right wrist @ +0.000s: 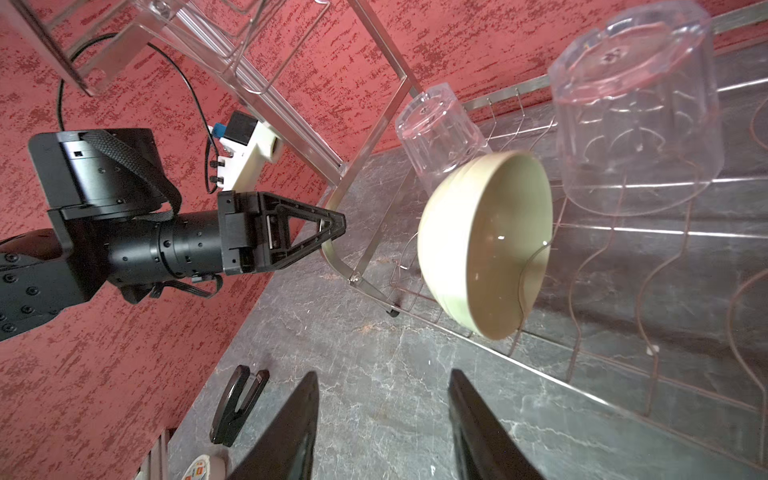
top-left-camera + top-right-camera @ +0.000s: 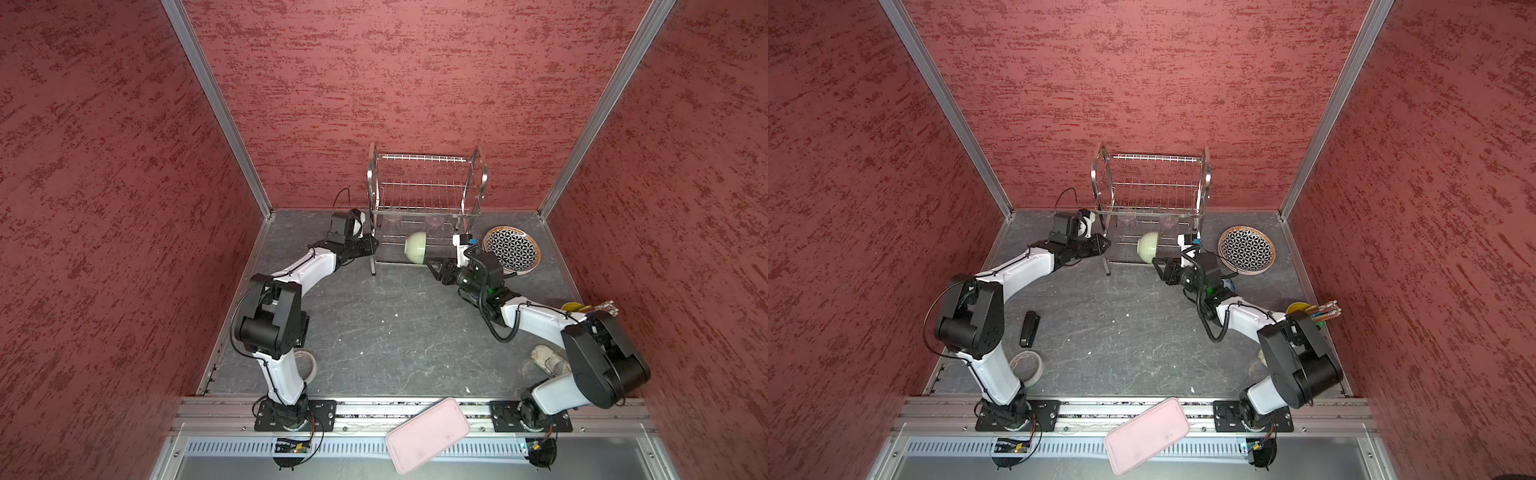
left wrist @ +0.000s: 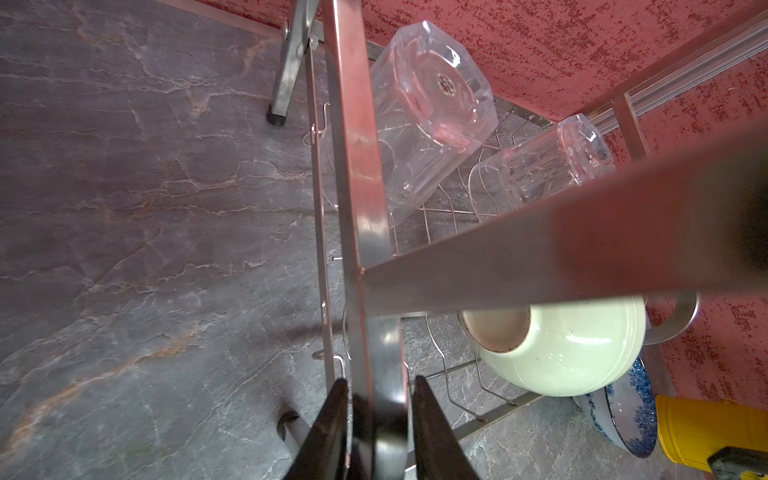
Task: Unload the mixed dishes from the dish rack
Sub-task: 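Open the right gripper and move it to the pale green bowl rim, then close the right gripper on the pale green bowl and tilt it outward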
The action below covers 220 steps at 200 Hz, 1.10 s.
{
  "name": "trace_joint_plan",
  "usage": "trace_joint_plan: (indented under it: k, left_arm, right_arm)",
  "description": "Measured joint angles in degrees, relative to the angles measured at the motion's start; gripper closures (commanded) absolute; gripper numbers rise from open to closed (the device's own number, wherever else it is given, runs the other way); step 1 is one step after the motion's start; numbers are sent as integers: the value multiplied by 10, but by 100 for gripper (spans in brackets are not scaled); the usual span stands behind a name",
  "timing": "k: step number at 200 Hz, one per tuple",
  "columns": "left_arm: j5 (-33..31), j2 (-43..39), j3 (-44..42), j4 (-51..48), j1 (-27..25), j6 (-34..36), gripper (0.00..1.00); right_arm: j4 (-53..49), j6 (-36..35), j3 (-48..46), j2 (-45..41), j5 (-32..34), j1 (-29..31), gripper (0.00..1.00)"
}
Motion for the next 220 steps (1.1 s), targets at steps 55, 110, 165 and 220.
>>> trace_joint_plan:
  k: [55,110,165,220]
  left_arm:
    - [0,0,0,0,0,0,73]
    - [1,0,0,0,0,0,72]
    - [1,0,0,0,0,0,72]
    - [7,10,0,0,0,0,72]
  right_arm:
    - [25,3,40,61,6,-3,62]
    - [34,4,77,103,10,-14,62]
    - [34,11,91,134,15,-24,62]
    - [39,19,116,166,2,-24,62]
